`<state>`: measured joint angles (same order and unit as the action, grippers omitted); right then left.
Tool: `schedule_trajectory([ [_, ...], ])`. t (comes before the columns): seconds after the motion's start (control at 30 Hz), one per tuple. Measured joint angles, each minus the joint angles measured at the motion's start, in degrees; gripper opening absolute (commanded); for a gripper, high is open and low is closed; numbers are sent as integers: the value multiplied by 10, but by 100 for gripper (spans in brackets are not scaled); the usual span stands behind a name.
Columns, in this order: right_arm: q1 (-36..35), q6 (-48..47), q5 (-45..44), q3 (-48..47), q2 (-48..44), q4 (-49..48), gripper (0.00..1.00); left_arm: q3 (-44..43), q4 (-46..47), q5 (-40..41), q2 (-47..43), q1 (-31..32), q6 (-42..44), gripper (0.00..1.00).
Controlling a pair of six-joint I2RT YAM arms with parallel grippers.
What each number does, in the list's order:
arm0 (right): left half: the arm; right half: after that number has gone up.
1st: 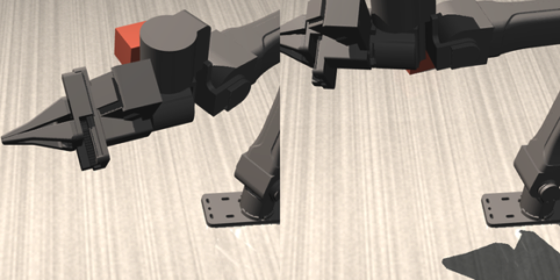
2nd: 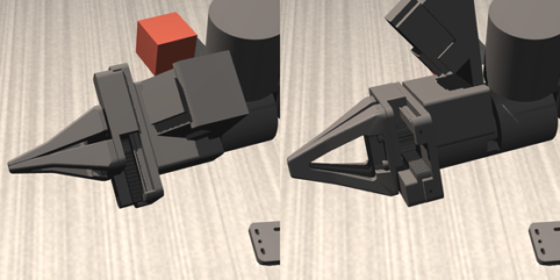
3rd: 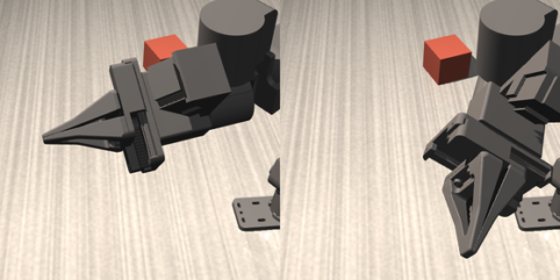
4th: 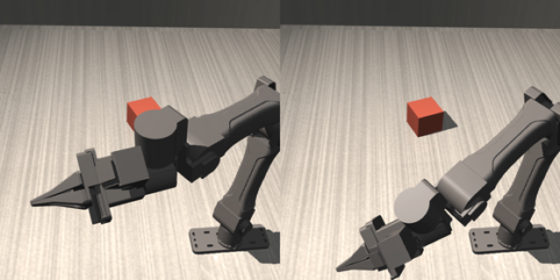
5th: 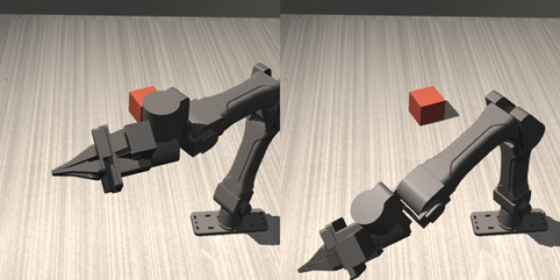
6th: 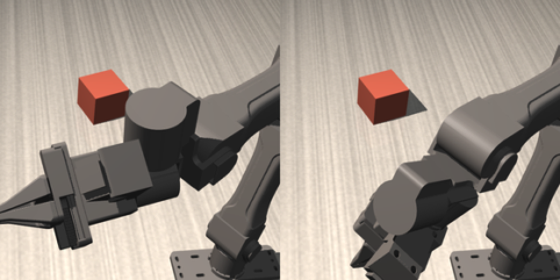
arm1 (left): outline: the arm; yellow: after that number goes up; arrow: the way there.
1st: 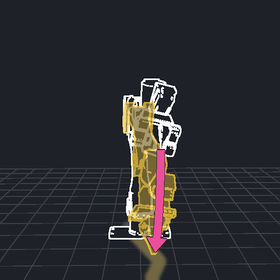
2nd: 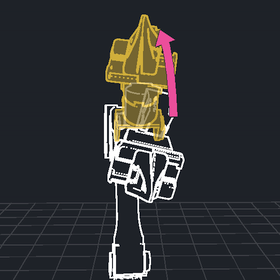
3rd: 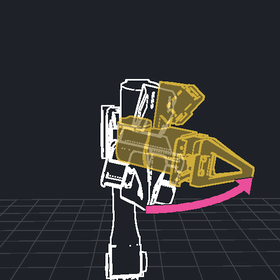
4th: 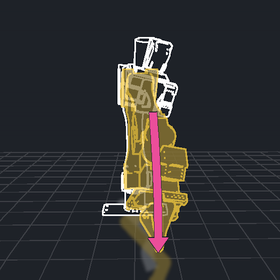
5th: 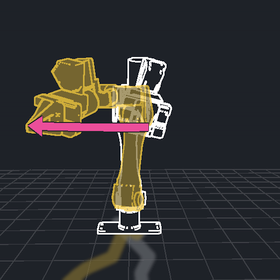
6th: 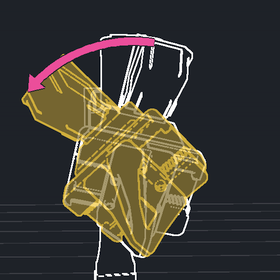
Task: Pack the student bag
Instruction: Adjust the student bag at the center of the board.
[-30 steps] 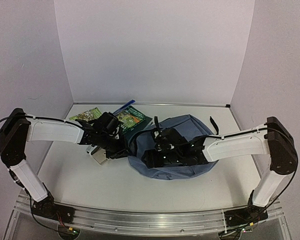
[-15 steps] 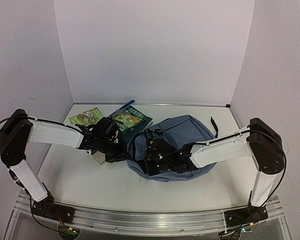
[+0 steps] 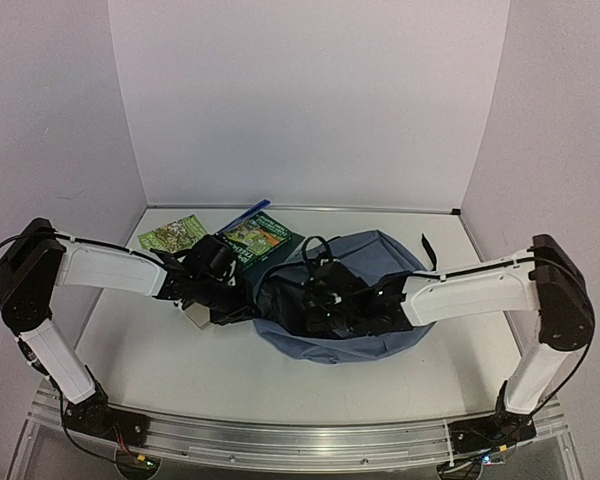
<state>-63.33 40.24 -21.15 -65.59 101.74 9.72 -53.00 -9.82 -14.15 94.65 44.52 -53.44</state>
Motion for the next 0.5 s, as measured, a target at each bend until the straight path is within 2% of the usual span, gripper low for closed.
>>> schedule_trajectory([
  [0.23, 54, 11, -38, 25, -105, 11, 0, 2, 4, 0, 0, -1, 12, 0],
  [0.5, 149, 39, -34, 110, -149, 13, 0, 2, 11, 0, 4, -8, 15, 0],
])
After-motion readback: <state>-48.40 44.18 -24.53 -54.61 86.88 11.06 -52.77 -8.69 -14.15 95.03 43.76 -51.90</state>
